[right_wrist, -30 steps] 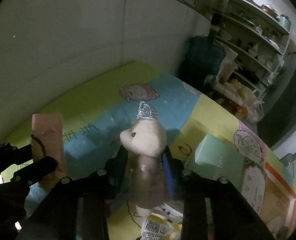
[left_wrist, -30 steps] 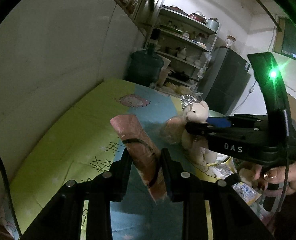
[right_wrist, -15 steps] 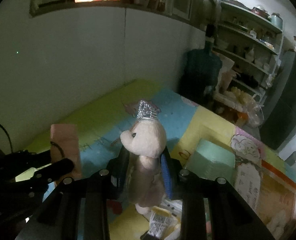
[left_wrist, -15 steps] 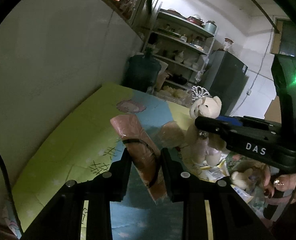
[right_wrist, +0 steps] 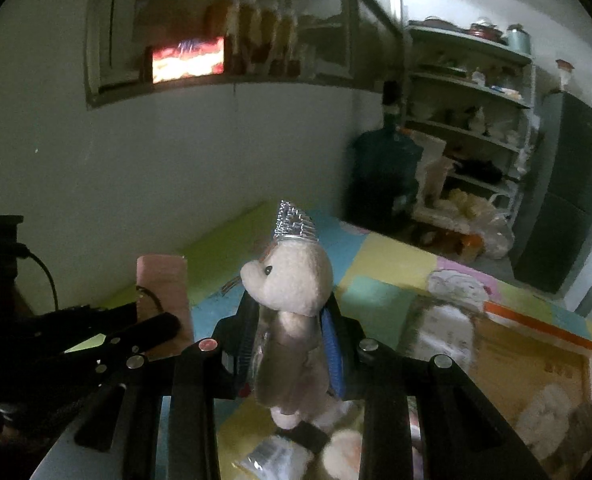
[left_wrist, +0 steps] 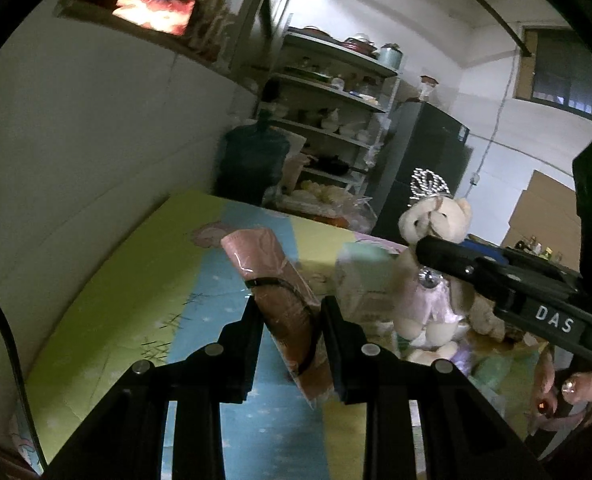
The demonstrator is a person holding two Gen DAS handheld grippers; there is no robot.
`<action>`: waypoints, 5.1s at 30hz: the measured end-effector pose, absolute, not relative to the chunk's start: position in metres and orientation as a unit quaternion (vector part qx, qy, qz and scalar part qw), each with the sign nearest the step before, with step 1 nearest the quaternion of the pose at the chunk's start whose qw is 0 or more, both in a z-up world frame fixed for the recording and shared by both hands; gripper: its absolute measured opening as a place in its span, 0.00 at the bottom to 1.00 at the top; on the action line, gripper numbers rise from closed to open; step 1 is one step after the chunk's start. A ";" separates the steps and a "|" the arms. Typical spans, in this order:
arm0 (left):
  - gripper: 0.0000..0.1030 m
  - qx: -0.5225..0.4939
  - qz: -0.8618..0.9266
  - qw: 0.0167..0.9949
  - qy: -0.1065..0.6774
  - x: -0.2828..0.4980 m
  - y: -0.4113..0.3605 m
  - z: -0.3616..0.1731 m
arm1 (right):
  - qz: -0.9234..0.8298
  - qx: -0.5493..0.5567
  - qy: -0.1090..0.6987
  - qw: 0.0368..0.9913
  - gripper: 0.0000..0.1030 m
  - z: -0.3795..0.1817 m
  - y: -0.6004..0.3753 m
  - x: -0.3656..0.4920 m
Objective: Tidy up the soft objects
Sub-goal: 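Carry the pink pouch and teddy bear with both tools over the tray, then lower both items into the tray and open both tools, then withdraw both tools from the tray back toward the pile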
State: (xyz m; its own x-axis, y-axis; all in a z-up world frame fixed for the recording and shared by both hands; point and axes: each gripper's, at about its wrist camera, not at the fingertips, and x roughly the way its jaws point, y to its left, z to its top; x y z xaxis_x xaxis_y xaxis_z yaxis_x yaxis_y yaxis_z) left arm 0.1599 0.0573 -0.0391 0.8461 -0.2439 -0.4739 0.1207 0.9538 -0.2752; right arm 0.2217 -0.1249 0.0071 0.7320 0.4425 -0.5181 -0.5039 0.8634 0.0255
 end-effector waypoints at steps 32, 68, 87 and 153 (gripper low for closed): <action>0.29 -0.059 -0.267 0.925 0.263 0.180 -0.121 0.000 | 0.081 0.052 0.208 0.973 0.31 0.014 -0.356 0.134; 0.29 -0.036 -0.266 0.888 0.374 0.255 -0.231 -0.050 | 0.059 0.119 0.244 0.961 0.31 -0.040 -0.451 0.184; 0.32 -0.021 -0.236 0.879 0.413 0.275 -0.245 -0.071 | 0.084 0.130 0.293 0.944 0.35 -0.074 -0.454 0.226; 0.79 -0.079 -0.141 0.950 0.268 0.161 -0.042 -0.018 | 0.054 0.085 0.215 0.971 0.73 -0.027 -0.326 0.131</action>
State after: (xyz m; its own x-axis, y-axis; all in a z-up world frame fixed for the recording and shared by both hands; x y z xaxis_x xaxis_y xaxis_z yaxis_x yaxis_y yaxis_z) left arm 0.1606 -0.0416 -0.0175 0.8167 -0.3110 -0.4860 0.2259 0.9474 -0.2266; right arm 0.1313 -0.3261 -0.0267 0.9016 0.1415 -0.4088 -0.0684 0.9797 0.1884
